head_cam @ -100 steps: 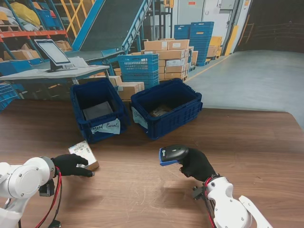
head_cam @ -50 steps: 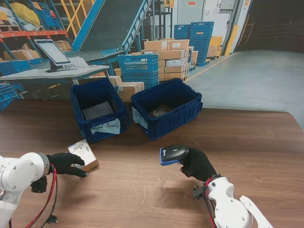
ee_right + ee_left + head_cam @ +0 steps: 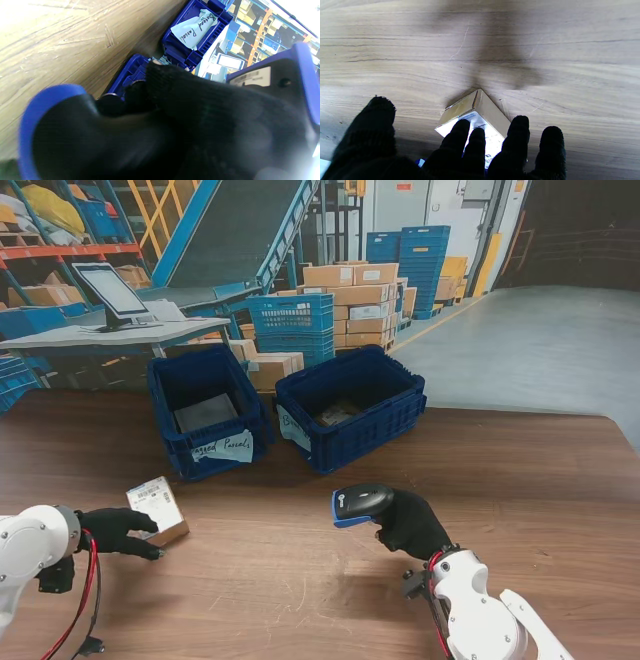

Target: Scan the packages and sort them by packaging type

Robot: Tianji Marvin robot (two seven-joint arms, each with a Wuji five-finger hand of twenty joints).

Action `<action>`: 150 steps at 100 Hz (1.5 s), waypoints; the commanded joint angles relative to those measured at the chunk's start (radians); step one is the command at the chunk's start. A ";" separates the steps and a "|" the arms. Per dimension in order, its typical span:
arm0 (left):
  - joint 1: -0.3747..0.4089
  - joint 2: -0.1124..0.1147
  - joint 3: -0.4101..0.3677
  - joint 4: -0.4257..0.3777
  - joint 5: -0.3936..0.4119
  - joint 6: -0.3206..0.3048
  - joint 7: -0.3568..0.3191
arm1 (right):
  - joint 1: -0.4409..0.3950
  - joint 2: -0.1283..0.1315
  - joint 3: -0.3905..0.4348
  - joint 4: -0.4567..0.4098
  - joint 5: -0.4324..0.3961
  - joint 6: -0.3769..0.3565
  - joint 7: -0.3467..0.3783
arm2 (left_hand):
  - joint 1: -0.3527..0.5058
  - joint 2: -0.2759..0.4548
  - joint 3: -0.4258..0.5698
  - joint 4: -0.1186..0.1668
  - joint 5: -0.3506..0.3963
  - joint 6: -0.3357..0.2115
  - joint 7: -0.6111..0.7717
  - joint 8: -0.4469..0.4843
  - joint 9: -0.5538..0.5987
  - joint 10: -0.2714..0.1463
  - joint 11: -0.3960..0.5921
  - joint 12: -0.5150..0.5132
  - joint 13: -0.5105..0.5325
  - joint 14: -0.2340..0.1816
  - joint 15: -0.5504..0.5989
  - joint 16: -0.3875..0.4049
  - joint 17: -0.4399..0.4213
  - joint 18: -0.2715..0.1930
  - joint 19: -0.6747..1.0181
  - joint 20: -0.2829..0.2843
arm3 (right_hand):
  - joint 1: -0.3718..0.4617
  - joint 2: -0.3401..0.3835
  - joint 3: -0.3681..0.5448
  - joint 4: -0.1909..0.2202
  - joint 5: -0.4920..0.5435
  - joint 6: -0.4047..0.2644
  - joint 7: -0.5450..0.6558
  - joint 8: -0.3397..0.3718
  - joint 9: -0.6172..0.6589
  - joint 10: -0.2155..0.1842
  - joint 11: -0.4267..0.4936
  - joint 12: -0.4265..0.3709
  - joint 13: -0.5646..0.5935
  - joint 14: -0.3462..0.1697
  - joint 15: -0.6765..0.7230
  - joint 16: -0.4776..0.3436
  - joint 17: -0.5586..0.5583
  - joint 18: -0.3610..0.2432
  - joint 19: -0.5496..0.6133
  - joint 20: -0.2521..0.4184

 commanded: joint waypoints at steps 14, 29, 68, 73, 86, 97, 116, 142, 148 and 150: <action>0.074 -0.020 -0.019 -0.031 0.016 0.011 0.075 | 0.000 -0.007 -0.005 -0.008 -0.002 -0.001 0.012 | 0.017 0.001 -0.013 0.037 0.068 -0.010 0.078 0.032 0.110 0.117 0.151 0.060 0.007 -0.011 0.006 0.010 -0.002 0.019 -0.010 0.008 | 0.089 0.054 0.143 0.007 0.058 -0.040 0.067 0.043 0.011 0.013 -0.006 0.009 0.024 0.027 0.017 0.011 0.010 -0.032 0.052 0.028; 0.121 -0.051 -0.042 -0.065 0.041 0.007 0.258 | 0.000 -0.007 -0.005 -0.009 -0.001 0.000 0.014 | -0.035 -0.062 0.149 0.021 0.129 -0.038 0.125 0.044 0.149 0.106 0.181 0.069 0.042 -0.025 0.018 0.035 0.017 0.024 0.002 0.020 | 0.088 0.054 0.143 0.007 0.057 -0.039 0.066 0.043 0.011 0.013 -0.006 0.009 0.025 0.026 0.018 0.012 0.010 -0.033 0.051 0.028; 0.083 -0.065 -0.077 0.016 0.259 -0.254 0.472 | 0.000 -0.008 -0.005 -0.005 0.006 -0.006 0.013 | -0.099 -0.192 0.364 -0.045 -0.022 -0.104 0.089 -0.004 -0.002 0.082 0.136 0.017 -0.081 -0.062 -0.047 -0.029 -0.004 -0.019 -0.049 -0.015 | 0.088 0.054 0.143 0.007 0.057 -0.039 0.066 0.043 0.011 0.013 -0.006 0.009 0.024 0.028 0.018 0.012 0.009 -0.034 0.052 0.029; 0.066 -0.055 -0.080 0.026 0.276 -0.299 0.421 | -0.001 -0.008 -0.003 -0.006 0.006 -0.005 0.013 | -0.101 -0.210 0.393 -0.051 -0.056 -0.099 0.073 -0.024 -0.044 0.086 0.131 0.003 -0.111 -0.066 -0.054 -0.045 -0.010 -0.030 -0.063 -0.025 | 0.088 0.053 0.143 0.007 0.057 -0.039 0.066 0.043 0.012 0.013 -0.006 0.009 0.025 0.027 0.018 0.012 0.009 -0.034 0.052 0.029; 0.026 -0.038 -0.079 0.066 0.366 -0.417 0.385 | -0.003 -0.008 0.000 -0.007 0.009 -0.005 0.015 | -0.106 -0.259 0.438 -0.063 -0.118 -0.112 0.047 -0.046 -0.107 0.085 0.119 -0.012 -0.149 -0.074 -0.058 -0.058 -0.019 -0.038 -0.075 -0.032 | 0.088 0.053 0.143 0.008 0.057 -0.039 0.066 0.043 0.012 0.013 -0.006 0.009 0.026 0.027 0.018 0.011 0.009 -0.035 0.052 0.029; 0.005 -0.029 -0.072 0.101 0.399 -0.486 0.388 | -0.003 -0.007 0.001 -0.006 0.010 -0.006 0.018 | -0.106 -0.278 0.454 -0.069 -0.140 -0.126 0.037 -0.056 -0.115 0.086 0.089 -0.029 -0.163 -0.070 -0.056 -0.060 -0.025 -0.039 -0.077 -0.033 | 0.088 0.053 0.144 0.008 0.057 -0.039 0.066 0.043 0.012 0.014 -0.006 0.009 0.026 0.027 0.018 0.012 0.009 -0.035 0.053 0.029; -0.020 -0.023 -0.040 0.131 0.471 -0.541 0.407 | 0.000 -0.007 0.000 -0.004 0.019 -0.011 0.023 | -0.112 -0.268 0.454 -0.072 -0.166 -0.126 0.030 -0.063 -0.133 0.096 0.054 -0.039 -0.185 -0.069 -0.060 -0.064 -0.034 -0.041 -0.081 -0.035 | 0.088 0.052 0.145 0.008 0.057 -0.039 0.066 0.043 0.013 0.014 -0.006 0.009 0.026 0.027 0.019 0.011 0.009 -0.034 0.053 0.029; -0.073 -0.015 0.020 0.177 0.543 -0.575 0.433 | -0.002 -0.005 0.004 -0.006 0.030 -0.010 0.035 | -0.105 -0.259 0.434 -0.068 -0.185 -0.127 0.023 -0.066 -0.155 0.097 -0.002 -0.045 -0.208 -0.071 -0.065 -0.068 -0.042 -0.046 -0.086 -0.034 | 0.088 0.052 0.145 0.007 0.057 -0.039 0.066 0.043 0.012 0.015 -0.006 0.009 0.025 0.027 0.019 0.011 0.009 -0.034 0.053 0.029; -0.089 -0.011 0.032 0.185 0.558 -0.599 0.428 | -0.003 -0.005 0.006 -0.007 0.031 -0.009 0.036 | -0.107 -0.261 0.432 -0.068 -0.187 -0.147 0.023 -0.066 -0.159 0.096 -0.009 -0.043 -0.211 -0.071 -0.067 -0.069 -0.042 -0.047 -0.087 -0.034 | 0.088 0.052 0.145 0.007 0.057 -0.039 0.066 0.043 0.012 0.015 -0.006 0.009 0.026 0.029 0.019 0.012 0.009 -0.034 0.053 0.029; -0.093 -0.010 0.035 0.187 0.560 -0.605 0.425 | -0.004 -0.005 0.007 -0.007 0.031 -0.009 0.036 | -0.102 -0.266 0.433 -0.068 -0.186 -0.155 0.024 -0.066 -0.163 0.093 -0.013 -0.042 -0.214 -0.073 -0.068 -0.070 -0.043 -0.049 -0.088 -0.034 | 0.088 0.052 0.145 0.007 0.057 -0.039 0.066 0.043 0.012 0.014 -0.007 0.009 0.026 0.028 0.019 0.012 0.009 -0.034 0.053 0.029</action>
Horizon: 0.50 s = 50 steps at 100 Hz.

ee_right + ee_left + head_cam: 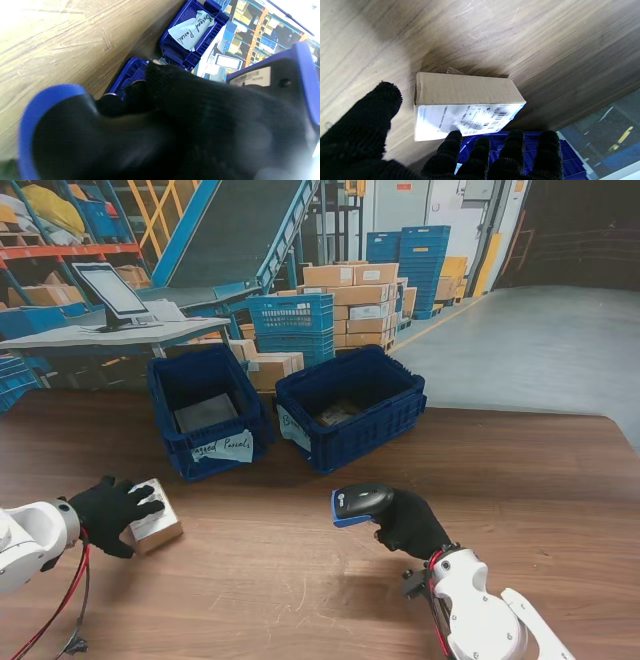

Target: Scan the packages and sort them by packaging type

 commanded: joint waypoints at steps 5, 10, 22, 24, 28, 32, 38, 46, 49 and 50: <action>-0.023 0.007 0.019 0.004 0.010 -0.033 -0.038 | -0.008 -0.005 0.003 -0.011 0.003 0.000 0.016 | -0.014 -0.018 0.007 -0.028 0.000 -0.067 0.015 0.007 -0.033 0.010 -0.030 -0.005 -0.044 -0.008 -0.023 -0.013 -0.016 0.000 -0.027 -0.012 | 0.088 0.052 0.145 0.007 0.057 -0.039 0.066 0.043 0.011 0.015 -0.006 0.005 0.026 0.028 0.019 0.011 0.009 -0.034 0.053 0.029; -0.033 0.009 0.025 0.006 0.014 -0.045 -0.049 | -0.008 -0.005 0.003 -0.010 0.004 0.000 0.017 | -0.016 -0.020 0.015 -0.029 0.006 -0.073 0.023 0.009 -0.026 0.011 -0.027 0.005 -0.046 -0.011 -0.023 -0.016 -0.014 -0.003 -0.026 -0.011 | 0.088 0.052 0.145 0.007 0.057 -0.039 0.066 0.043 0.011 0.015 -0.006 0.006 0.027 0.032 0.020 0.012 0.009 -0.034 0.053 0.029; -0.045 0.012 0.032 0.006 0.011 -0.065 -0.069 | -0.006 -0.005 0.002 -0.006 0.008 -0.003 0.019 | -0.003 -0.028 0.026 -0.030 0.028 -0.100 0.043 0.015 -0.021 0.010 -0.014 0.016 -0.052 -0.015 -0.025 -0.022 -0.014 -0.010 -0.025 -0.011 | 0.088 0.052 0.146 0.007 0.057 -0.039 0.066 0.043 0.011 0.015 -0.006 0.006 0.026 0.027 0.019 0.011 0.009 -0.034 0.054 0.030; -0.046 0.012 0.032 0.006 0.013 -0.066 -0.067 | -0.006 -0.005 0.002 -0.005 0.008 -0.004 0.019 | 0.002 -0.034 0.031 -0.029 0.035 -0.107 0.047 0.017 -0.021 0.008 -0.015 0.014 -0.052 -0.015 -0.024 -0.022 -0.014 -0.009 -0.025 -0.011 | 0.088 0.052 0.146 0.007 0.057 -0.039 0.066 0.043 0.011 0.015 -0.006 0.006 0.026 0.027 0.019 0.011 0.009 -0.034 0.054 0.030; -0.048 0.012 0.033 0.006 0.018 -0.068 -0.064 | -0.005 -0.005 0.001 -0.004 0.009 -0.005 0.020 | -0.004 -0.044 0.057 -0.031 0.041 -0.116 0.063 0.022 -0.019 0.007 -0.015 0.006 -0.052 -0.015 -0.021 -0.024 -0.014 -0.009 -0.021 -0.012 | 0.088 0.052 0.146 0.007 0.057 -0.039 0.066 0.043 0.011 0.016 -0.006 0.006 0.026 0.028 0.019 0.011 0.009 -0.034 0.054 0.030; -0.051 0.012 0.035 0.006 0.022 -0.072 -0.064 | -0.004 -0.005 0.000 -0.003 0.009 -0.006 0.020 | -0.004 -0.047 0.065 -0.032 0.045 -0.122 0.069 0.024 -0.020 0.007 -0.016 0.003 -0.055 -0.019 -0.022 -0.025 -0.014 -0.011 -0.020 -0.013 | 0.088 0.052 0.146 0.007 0.057 -0.039 0.066 0.043 0.012 0.016 -0.006 0.006 0.027 0.028 0.020 0.011 0.008 -0.034 0.054 0.030; -0.055 0.013 0.037 0.006 0.032 -0.080 -0.061 | -0.003 -0.005 -0.001 -0.002 0.011 -0.007 0.020 | 0.000 -0.049 0.068 -0.032 0.059 -0.147 0.080 0.028 -0.021 0.006 -0.018 0.001 -0.057 -0.020 -0.022 -0.026 -0.015 -0.012 -0.019 -0.013 | 0.088 0.052 0.146 0.007 0.057 -0.039 0.066 0.043 0.011 0.016 -0.006 0.006 0.026 0.028 0.019 0.011 0.008 -0.035 0.054 0.030; -0.057 0.013 0.037 0.002 0.051 -0.085 -0.055 | -0.002 -0.005 -0.001 -0.002 0.011 -0.008 0.019 | 0.000 -0.050 0.071 -0.032 0.062 -0.155 0.096 0.035 -0.031 0.004 -0.041 -0.014 -0.062 -0.021 -0.022 -0.027 -0.018 -0.014 -0.017 -0.014 | 0.087 0.052 0.146 0.007 0.057 -0.039 0.066 0.043 0.011 0.015 -0.006 0.006 0.026 0.027 0.020 0.011 0.007 -0.036 0.054 0.030; -0.056 0.013 0.036 -0.001 0.058 -0.084 -0.050 | -0.002 -0.005 -0.001 -0.002 0.012 -0.008 0.019 | -0.002 -0.046 0.070 -0.032 0.061 -0.157 0.099 0.036 -0.038 0.004 -0.051 -0.018 -0.063 -0.022 -0.021 -0.027 -0.019 -0.014 -0.016 -0.014 | 0.087 0.052 0.145 0.007 0.057 -0.039 0.066 0.043 0.012 0.016 -0.006 0.006 0.026 0.028 0.020 0.011 0.006 -0.036 0.053 0.029; -0.055 0.013 0.035 -0.002 0.060 -0.083 -0.048 | -0.002 -0.005 -0.001 -0.002 0.012 -0.008 0.019 | -0.002 -0.046 0.070 -0.032 0.059 -0.157 0.099 0.036 -0.039 0.004 -0.052 -0.019 -0.064 -0.021 -0.022 -0.027 -0.019 -0.013 -0.016 -0.015 | 0.087 0.052 0.146 0.007 0.057 -0.039 0.066 0.043 0.012 0.016 -0.006 0.006 0.026 0.028 0.020 0.011 0.006 -0.036 0.054 0.030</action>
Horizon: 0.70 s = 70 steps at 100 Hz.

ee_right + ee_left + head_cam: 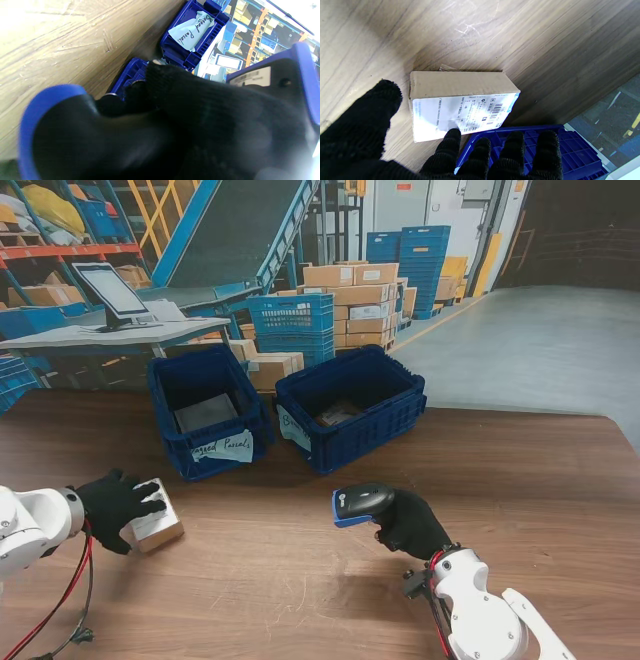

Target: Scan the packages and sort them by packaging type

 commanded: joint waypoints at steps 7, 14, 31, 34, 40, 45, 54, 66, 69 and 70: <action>0.015 -0.002 -0.005 -0.014 0.017 0.013 0.002 | -0.004 -0.005 -0.002 -0.007 0.001 -0.004 0.014 | 0.000 -0.018 0.048 -0.031 0.041 -0.123 0.072 0.035 -0.047 0.013 -0.044 -0.018 -0.057 -0.016 -0.021 -0.011 -0.023 0.000 -0.017 -0.015 | 0.087 0.052 0.146 0.008 0.057 -0.039 0.066 0.043 0.012 0.015 -0.006 0.005 0.026 0.029 0.020 0.011 0.007 -0.035 0.054 0.030; 0.025 -0.004 -0.013 -0.017 0.033 0.023 0.036 | -0.005 -0.004 -0.001 -0.009 0.002 -0.003 0.019 | 0.001 -0.018 0.048 -0.030 0.040 -0.117 0.075 0.037 -0.054 0.017 -0.056 -0.016 -0.059 -0.014 -0.021 -0.011 -0.023 0.002 -0.016 -0.015 | 0.087 0.052 0.146 0.008 0.057 -0.039 0.066 0.043 0.012 0.016 -0.006 0.005 0.026 0.029 0.020 0.011 0.007 -0.034 0.054 0.030; 0.039 -0.007 -0.028 -0.022 0.074 0.047 0.103 | -0.002 -0.004 -0.004 -0.007 0.001 -0.005 0.018 | 0.003 -0.026 0.050 -0.028 0.024 -0.115 0.073 0.036 -0.058 0.031 -0.080 -0.023 -0.064 -0.010 -0.021 -0.011 -0.025 0.004 -0.017 -0.016 | 0.088 0.052 0.146 0.008 0.057 -0.039 0.066 0.043 0.012 0.016 -0.006 0.006 0.026 0.027 0.021 0.011 0.008 -0.034 0.055 0.030; 0.039 -0.006 -0.028 -0.021 0.082 0.047 0.111 | -0.001 -0.004 -0.005 -0.007 0.001 -0.005 0.018 | 0.002 -0.027 0.050 -0.028 0.020 -0.115 0.071 0.036 -0.059 0.032 -0.084 -0.027 -0.066 -0.010 -0.022 -0.011 -0.025 0.005 -0.017 -0.016 | 0.087 0.052 0.146 0.008 0.057 -0.039 0.066 0.043 0.012 0.016 -0.006 0.006 0.025 0.028 0.020 0.010 0.008 -0.034 0.055 0.030; 0.042 -0.006 -0.029 -0.021 0.100 0.057 0.131 | 0.000 -0.004 -0.006 -0.007 0.001 -0.006 0.018 | 0.000 -0.032 0.051 -0.029 0.016 -0.110 0.070 0.036 -0.061 0.049 -0.095 -0.061 -0.070 -0.003 -0.023 -0.012 -0.024 0.007 -0.017 -0.016 | 0.087 0.052 0.146 0.008 0.057 -0.039 0.066 0.043 0.012 0.016 -0.006 0.006 0.025 0.029 0.020 0.010 0.008 -0.034 0.054 0.030; 0.041 -0.006 -0.028 -0.013 0.105 0.056 0.158 | 0.000 -0.004 -0.006 -0.007 0.001 -0.006 0.018 | 0.000 -0.039 0.059 -0.029 0.015 -0.120 0.069 0.037 -0.064 0.058 -0.100 -0.091 -0.071 0.001 -0.024 -0.013 -0.026 0.007 -0.020 -0.017 | 0.087 0.052 0.146 0.008 0.057 -0.039 0.066 0.043 0.012 0.017 -0.006 0.006 0.026 0.030 0.021 0.011 0.008 -0.033 0.054 0.030; 0.031 -0.002 -0.019 0.005 0.116 0.044 0.188 | 0.001 -0.004 -0.007 -0.007 0.000 -0.006 0.019 | 0.000 -0.057 0.076 -0.032 0.006 -0.134 0.067 0.035 -0.068 0.063 -0.104 -0.120 -0.069 0.001 -0.023 -0.014 -0.025 0.011 -0.024 -0.019 | 0.088 0.051 0.147 0.008 0.057 -0.039 0.066 0.043 0.012 0.016 -0.006 0.006 0.025 0.030 0.021 0.010 0.007 -0.034 0.055 0.031; 0.016 0.005 -0.001 0.020 0.151 0.024 0.207 | 0.000 -0.004 -0.006 -0.008 0.006 -0.007 0.021 | 0.000 -0.079 0.088 -0.036 -0.028 -0.132 0.050 0.028 -0.068 0.057 -0.100 -0.135 -0.069 0.000 -0.023 -0.015 -0.024 0.012 -0.027 -0.020 | 0.087 0.049 0.149 0.008 0.057 -0.039 0.066 0.043 0.014 0.016 -0.006 0.006 0.027 0.028 0.021 0.010 0.007 -0.034 0.055 0.031; 0.013 0.006 0.001 0.024 0.152 0.022 0.209 | 0.000 -0.004 -0.006 -0.008 0.007 -0.006 0.022 | -0.005 -0.096 0.106 -0.041 -0.032 -0.131 0.040 0.020 -0.068 0.055 -0.099 -0.136 -0.068 -0.001 -0.022 -0.015 -0.023 0.013 -0.027 -0.020 | 0.087 0.048 0.149 0.008 0.057 -0.039 0.066 0.043 0.015 0.016 -0.006 0.006 0.026 0.028 0.021 0.010 0.008 -0.033 0.056 0.031; 0.011 0.007 0.002 0.026 0.152 0.020 0.209 | 0.000 -0.004 -0.006 -0.009 0.008 -0.006 0.022 | -0.008 -0.102 0.114 -0.044 -0.032 -0.131 0.036 0.017 -0.067 0.054 -0.098 -0.137 -0.068 -0.001 -0.021 -0.015 -0.023 0.013 -0.027 -0.020 | 0.087 0.048 0.149 0.008 0.057 -0.039 0.066 0.043 0.015 0.016 -0.006 0.006 0.026 0.028 0.021 0.010 0.007 -0.033 0.055 0.031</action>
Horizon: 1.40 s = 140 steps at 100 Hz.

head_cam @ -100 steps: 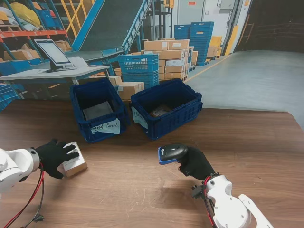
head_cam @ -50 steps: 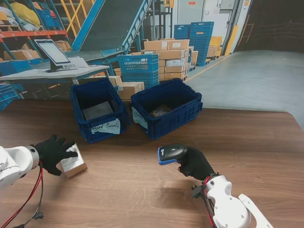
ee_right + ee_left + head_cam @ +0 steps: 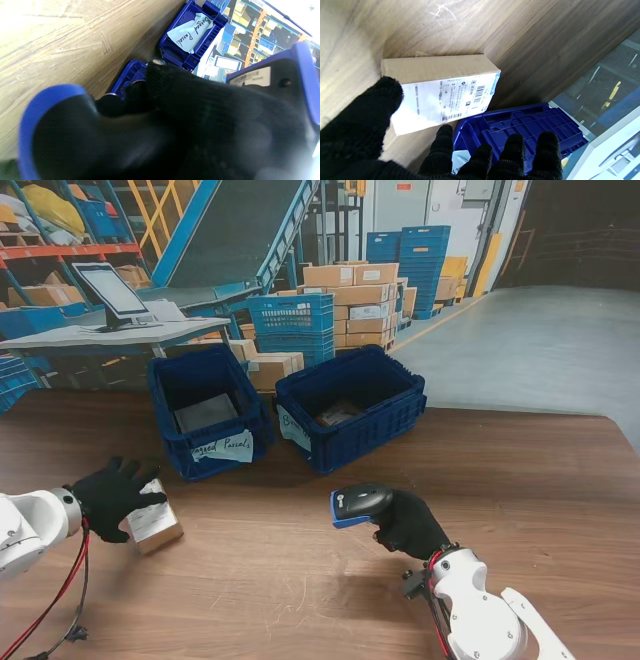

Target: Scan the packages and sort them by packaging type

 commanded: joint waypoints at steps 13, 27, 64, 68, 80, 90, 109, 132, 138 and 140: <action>-0.018 0.007 0.013 0.014 0.000 -0.039 -0.022 | -0.004 -0.004 0.000 -0.011 0.006 -0.003 0.018 | -0.031 -0.098 0.092 -0.051 -0.050 0.067 -0.049 -0.025 -0.038 0.023 -0.014 -0.003 -0.029 -0.003 -0.016 -0.013 -0.010 0.013 -0.028 -0.020 | 0.087 0.048 0.150 0.007 0.057 -0.039 0.066 0.043 0.014 0.017 -0.006 0.006 0.027 0.029 0.021 0.010 0.006 -0.035 0.055 0.031; -0.028 0.012 0.020 0.028 0.009 -0.058 -0.001 | 0.001 -0.005 -0.003 -0.006 0.011 -0.006 0.018 | -0.052 -0.117 0.121 -0.068 -0.059 0.095 -0.069 -0.033 -0.036 0.022 -0.011 0.019 -0.026 -0.005 -0.014 -0.012 -0.011 0.011 -0.026 -0.021 | 0.087 0.048 0.150 0.007 0.057 -0.039 0.066 0.043 0.014 0.017 -0.006 0.006 0.027 0.030 0.021 0.010 0.007 -0.035 0.055 0.031; -0.101 0.033 0.103 0.114 0.058 -0.081 0.054 | 0.003 -0.004 -0.002 -0.005 0.024 -0.010 0.027 | -0.052 -0.123 0.130 -0.076 -0.073 0.101 -0.094 -0.043 -0.039 0.026 -0.018 0.012 -0.039 -0.002 -0.017 -0.012 -0.019 0.016 -0.030 -0.024 | 0.087 0.045 0.153 0.006 0.062 -0.035 0.063 0.041 0.017 0.017 -0.006 0.006 0.028 0.030 0.021 0.009 0.007 -0.032 0.055 0.032; -0.108 0.032 0.112 0.125 0.053 -0.075 0.056 | 0.003 -0.004 -0.001 -0.006 0.025 -0.009 0.028 | -0.052 -0.118 0.128 -0.075 -0.073 0.102 -0.096 -0.044 -0.039 0.026 -0.018 0.011 -0.039 -0.002 -0.017 -0.012 -0.019 0.016 -0.030 -0.024 | 0.088 0.045 0.153 0.006 0.062 -0.035 0.063 0.041 0.017 0.017 -0.006 0.006 0.028 0.029 0.021 0.009 0.007 -0.032 0.056 0.032; -0.123 0.030 0.136 0.148 0.031 -0.055 0.060 | 0.002 -0.003 0.000 -0.006 0.026 -0.008 0.032 | -0.051 -0.108 0.118 -0.074 -0.070 0.104 -0.096 -0.044 -0.036 0.023 -0.013 0.013 -0.035 -0.003 -0.014 -0.011 -0.017 0.013 -0.029 -0.023 | 0.087 0.045 0.152 0.005 0.062 -0.035 0.063 0.041 0.017 0.018 -0.006 0.006 0.028 0.030 0.021 0.010 0.007 -0.033 0.056 0.033; -0.130 0.029 0.149 0.158 0.022 -0.045 0.070 | 0.002 -0.003 0.001 -0.007 0.027 -0.006 0.035 | -0.050 -0.099 0.109 -0.073 -0.063 0.104 -0.092 -0.042 -0.032 0.013 -0.004 0.029 -0.031 -0.004 -0.012 -0.010 -0.016 0.013 -0.027 -0.022 | 0.087 0.045 0.152 0.005 0.062 -0.035 0.063 0.041 0.017 0.018 -0.006 0.006 0.027 0.030 0.021 0.010 0.005 -0.033 0.055 0.033; -0.133 0.026 0.155 0.162 0.008 -0.032 0.065 | 0.003 -0.002 0.001 -0.007 0.028 -0.006 0.037 | -0.041 -0.097 0.105 -0.068 -0.035 0.126 -0.076 -0.035 -0.022 0.004 0.015 0.098 -0.011 -0.004 -0.002 -0.001 -0.013 0.013 -0.021 -0.018 | 0.087 0.046 0.153 0.006 0.062 -0.035 0.063 0.041 0.016 0.018 -0.007 0.006 0.028 0.030 0.021 0.010 0.008 -0.032 0.056 0.033; -0.167 0.028 0.202 0.227 -0.022 -0.015 0.097 | 0.003 -0.003 0.001 -0.008 0.038 -0.006 0.039 | -0.019 -0.109 0.137 -0.061 0.016 0.148 -0.047 -0.018 0.036 -0.024 0.140 0.183 0.072 -0.021 0.038 0.039 0.009 0.011 0.021 -0.005 | 0.087 0.046 0.152 0.006 0.062 -0.035 0.062 0.041 0.017 0.017 -0.007 0.006 0.028 0.031 0.021 0.010 0.006 -0.034 0.056 0.033; -0.175 0.027 0.215 0.246 -0.033 0.003 0.126 | 0.003 -0.003 0.001 -0.008 0.039 -0.006 0.041 | -0.008 -0.115 0.155 -0.056 0.045 0.161 -0.030 -0.010 0.056 -0.037 0.205 0.199 0.108 -0.025 0.054 0.057 0.019 0.011 0.047 0.004 | 0.087 0.046 0.152 0.006 0.062 -0.035 0.062 0.041 0.016 0.017 -0.007 0.006 0.027 0.030 0.021 0.010 0.006 -0.033 0.056 0.033; -0.178 0.027 0.219 0.251 -0.038 0.009 0.132 | 0.004 -0.002 0.001 -0.007 0.040 -0.006 0.042 | -0.002 -0.115 0.162 -0.055 0.055 0.158 -0.025 -0.007 0.065 -0.041 0.222 0.203 0.120 -0.027 0.059 0.061 0.023 0.011 0.054 0.006 | 0.086 0.046 0.152 0.006 0.062 -0.035 0.062 0.041 0.016 0.018 -0.007 0.006 0.028 0.031 0.021 0.010 0.007 -0.033 0.055 0.032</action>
